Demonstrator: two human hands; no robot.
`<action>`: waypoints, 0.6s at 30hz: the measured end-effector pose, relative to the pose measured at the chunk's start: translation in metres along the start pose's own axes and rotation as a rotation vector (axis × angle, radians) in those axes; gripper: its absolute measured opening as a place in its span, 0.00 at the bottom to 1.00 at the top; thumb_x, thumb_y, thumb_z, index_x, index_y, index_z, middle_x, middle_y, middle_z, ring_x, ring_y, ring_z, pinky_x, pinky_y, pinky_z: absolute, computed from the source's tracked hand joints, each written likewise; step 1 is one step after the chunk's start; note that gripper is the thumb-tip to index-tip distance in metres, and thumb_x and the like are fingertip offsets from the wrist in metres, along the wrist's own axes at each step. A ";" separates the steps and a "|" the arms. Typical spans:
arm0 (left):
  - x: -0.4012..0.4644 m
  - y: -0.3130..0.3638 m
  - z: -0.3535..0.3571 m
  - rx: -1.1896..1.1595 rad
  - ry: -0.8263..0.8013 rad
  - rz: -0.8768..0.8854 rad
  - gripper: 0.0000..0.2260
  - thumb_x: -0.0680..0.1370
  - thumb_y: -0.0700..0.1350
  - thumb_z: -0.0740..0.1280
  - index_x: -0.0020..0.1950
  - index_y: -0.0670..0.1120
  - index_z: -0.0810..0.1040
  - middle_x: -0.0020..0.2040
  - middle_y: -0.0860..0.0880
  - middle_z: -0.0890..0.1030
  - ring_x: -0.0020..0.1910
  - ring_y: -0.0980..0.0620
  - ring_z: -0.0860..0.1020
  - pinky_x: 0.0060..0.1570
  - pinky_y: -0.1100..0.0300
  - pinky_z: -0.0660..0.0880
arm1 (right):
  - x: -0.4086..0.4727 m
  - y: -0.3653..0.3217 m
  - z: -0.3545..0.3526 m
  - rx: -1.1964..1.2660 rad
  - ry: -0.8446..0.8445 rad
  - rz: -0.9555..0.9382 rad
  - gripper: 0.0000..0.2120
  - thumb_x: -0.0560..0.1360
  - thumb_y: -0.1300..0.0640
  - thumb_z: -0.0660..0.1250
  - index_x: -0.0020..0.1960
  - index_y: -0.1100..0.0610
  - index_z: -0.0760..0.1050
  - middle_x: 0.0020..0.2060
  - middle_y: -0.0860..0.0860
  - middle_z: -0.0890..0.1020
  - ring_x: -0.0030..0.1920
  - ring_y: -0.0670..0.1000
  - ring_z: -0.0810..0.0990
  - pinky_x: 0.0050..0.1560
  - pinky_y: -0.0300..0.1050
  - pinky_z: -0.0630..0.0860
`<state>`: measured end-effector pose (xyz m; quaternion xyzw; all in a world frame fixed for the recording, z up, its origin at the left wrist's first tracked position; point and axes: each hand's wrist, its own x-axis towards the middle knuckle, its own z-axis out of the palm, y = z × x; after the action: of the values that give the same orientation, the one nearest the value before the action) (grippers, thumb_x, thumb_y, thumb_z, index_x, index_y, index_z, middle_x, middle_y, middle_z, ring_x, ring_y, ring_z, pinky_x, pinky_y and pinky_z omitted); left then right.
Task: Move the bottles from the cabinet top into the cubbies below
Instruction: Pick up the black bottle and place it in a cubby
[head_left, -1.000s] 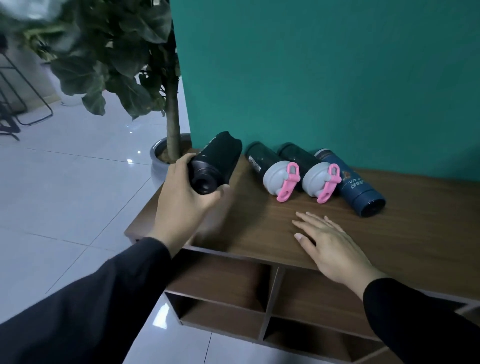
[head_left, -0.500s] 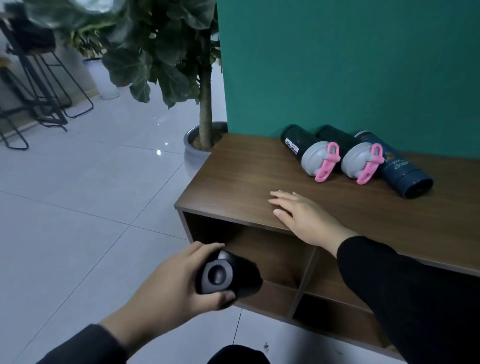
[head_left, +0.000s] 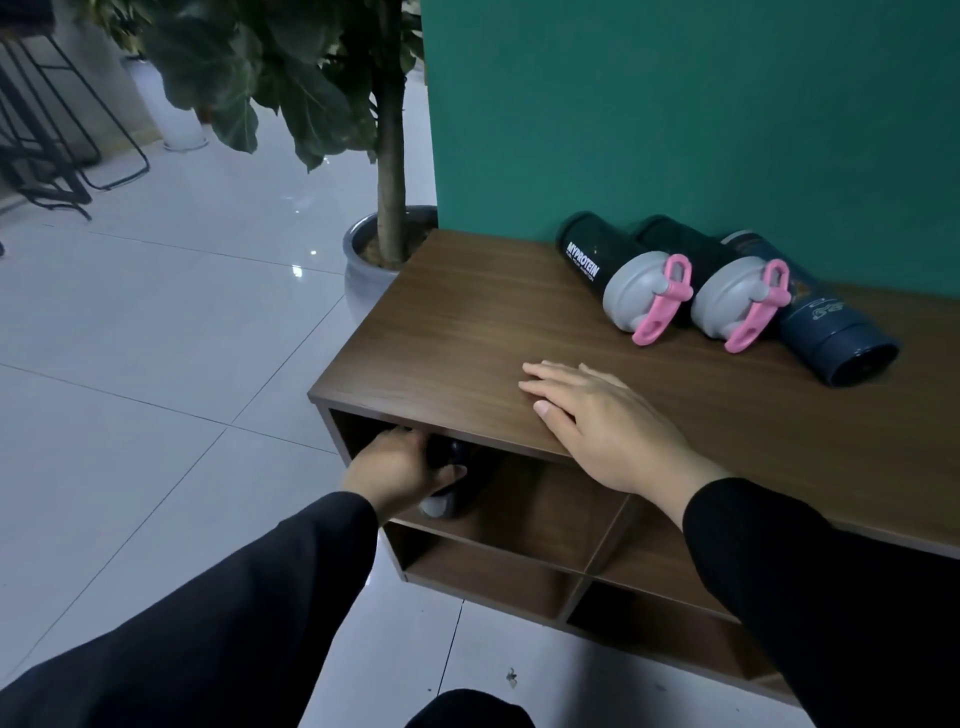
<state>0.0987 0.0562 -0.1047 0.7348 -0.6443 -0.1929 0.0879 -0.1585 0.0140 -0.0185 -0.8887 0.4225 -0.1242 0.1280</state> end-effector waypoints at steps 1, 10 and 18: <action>0.006 -0.002 0.001 0.014 -0.009 -0.008 0.22 0.71 0.66 0.68 0.59 0.55 0.78 0.53 0.51 0.84 0.53 0.47 0.82 0.52 0.50 0.80 | 0.000 0.000 0.000 0.000 0.001 -0.002 0.21 0.84 0.48 0.51 0.74 0.46 0.69 0.77 0.39 0.64 0.78 0.38 0.57 0.78 0.42 0.50; 0.030 -0.016 0.006 -0.044 -0.008 -0.072 0.22 0.77 0.61 0.66 0.65 0.50 0.77 0.57 0.46 0.82 0.54 0.43 0.80 0.57 0.49 0.78 | 0.001 0.000 -0.001 0.007 0.003 0.000 0.21 0.84 0.48 0.50 0.74 0.46 0.69 0.77 0.39 0.64 0.78 0.38 0.57 0.78 0.41 0.50; 0.019 -0.013 0.008 0.054 0.004 -0.040 0.25 0.75 0.64 0.61 0.66 0.51 0.77 0.60 0.45 0.82 0.58 0.41 0.78 0.57 0.46 0.78 | 0.000 -0.001 -0.001 0.009 0.002 0.010 0.20 0.84 0.48 0.51 0.74 0.46 0.69 0.77 0.39 0.65 0.78 0.38 0.57 0.78 0.42 0.50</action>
<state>0.1095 0.0408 -0.1201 0.7500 -0.6343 -0.1757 0.0654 -0.1582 0.0142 -0.0172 -0.8857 0.4267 -0.1263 0.1322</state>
